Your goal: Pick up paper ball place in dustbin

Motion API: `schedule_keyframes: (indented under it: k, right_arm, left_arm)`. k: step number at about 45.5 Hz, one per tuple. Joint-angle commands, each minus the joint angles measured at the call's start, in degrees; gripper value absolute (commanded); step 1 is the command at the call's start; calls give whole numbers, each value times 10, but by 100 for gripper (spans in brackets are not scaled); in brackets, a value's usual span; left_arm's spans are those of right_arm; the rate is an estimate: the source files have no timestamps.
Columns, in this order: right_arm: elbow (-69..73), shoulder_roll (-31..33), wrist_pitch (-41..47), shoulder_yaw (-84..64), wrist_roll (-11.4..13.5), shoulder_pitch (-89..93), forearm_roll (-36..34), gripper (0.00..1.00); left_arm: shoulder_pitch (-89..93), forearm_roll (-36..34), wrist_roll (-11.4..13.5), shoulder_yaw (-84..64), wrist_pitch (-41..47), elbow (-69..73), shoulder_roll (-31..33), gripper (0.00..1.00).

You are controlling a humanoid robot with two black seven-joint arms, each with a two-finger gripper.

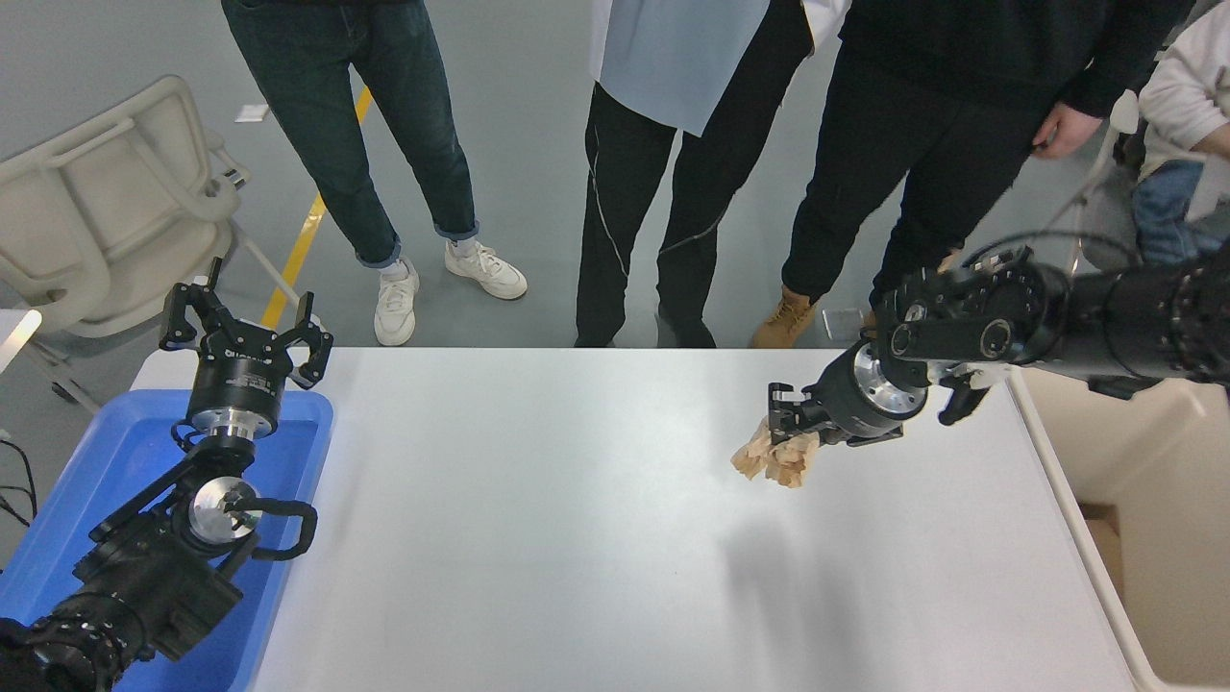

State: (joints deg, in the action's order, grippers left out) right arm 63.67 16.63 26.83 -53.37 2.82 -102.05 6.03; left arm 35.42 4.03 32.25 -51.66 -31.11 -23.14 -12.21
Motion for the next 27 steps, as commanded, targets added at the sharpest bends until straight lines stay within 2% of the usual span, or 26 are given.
schedule_keyframes:
  k: [1,11,27]
  right_arm:
    - [58,88,43,-2,0,-138,32,0]
    - [63,137,88,-2,0,-206,66,0]
    - [71,156,111,-3,1,-239,68,0]
  left_arm:
    - [0,0,0,1,0,0,0,99]
    - [0,0,0,0,0,0,0,99]
    - [0,0,0,1,0,0,0,99]
